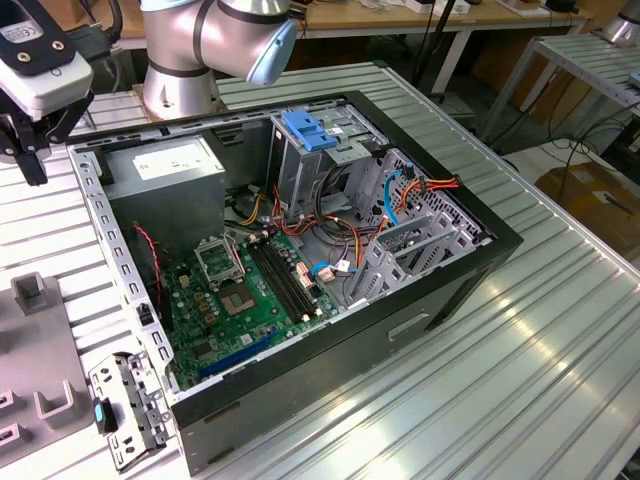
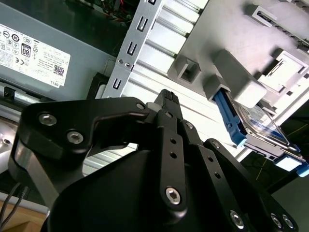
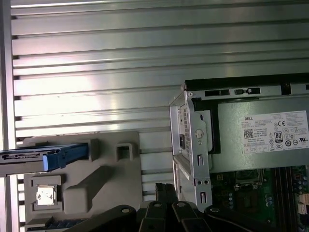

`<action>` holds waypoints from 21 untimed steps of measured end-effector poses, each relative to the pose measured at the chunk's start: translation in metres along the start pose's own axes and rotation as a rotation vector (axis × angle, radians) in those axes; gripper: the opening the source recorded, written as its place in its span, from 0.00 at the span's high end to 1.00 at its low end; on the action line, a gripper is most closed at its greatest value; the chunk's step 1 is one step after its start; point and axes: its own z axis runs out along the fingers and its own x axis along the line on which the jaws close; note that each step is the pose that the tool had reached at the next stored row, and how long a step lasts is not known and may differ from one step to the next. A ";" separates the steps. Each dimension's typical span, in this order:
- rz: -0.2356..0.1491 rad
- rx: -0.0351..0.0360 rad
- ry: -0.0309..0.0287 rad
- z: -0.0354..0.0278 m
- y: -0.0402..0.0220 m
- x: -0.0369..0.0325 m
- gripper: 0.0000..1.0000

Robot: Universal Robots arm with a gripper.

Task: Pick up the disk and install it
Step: 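Reach for the disk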

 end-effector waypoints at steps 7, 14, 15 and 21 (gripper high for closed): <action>0.000 -0.0001 0.0000 0.0000 -0.0003 0.0039 0.89; 0.000 0.0000 0.0000 0.0000 -0.0006 0.0074 0.89; 0.000 -0.0001 -0.0001 0.0000 -0.0006 0.0080 0.89; 0.000 0.0000 0.0000 0.0000 -0.0009 0.0113 0.89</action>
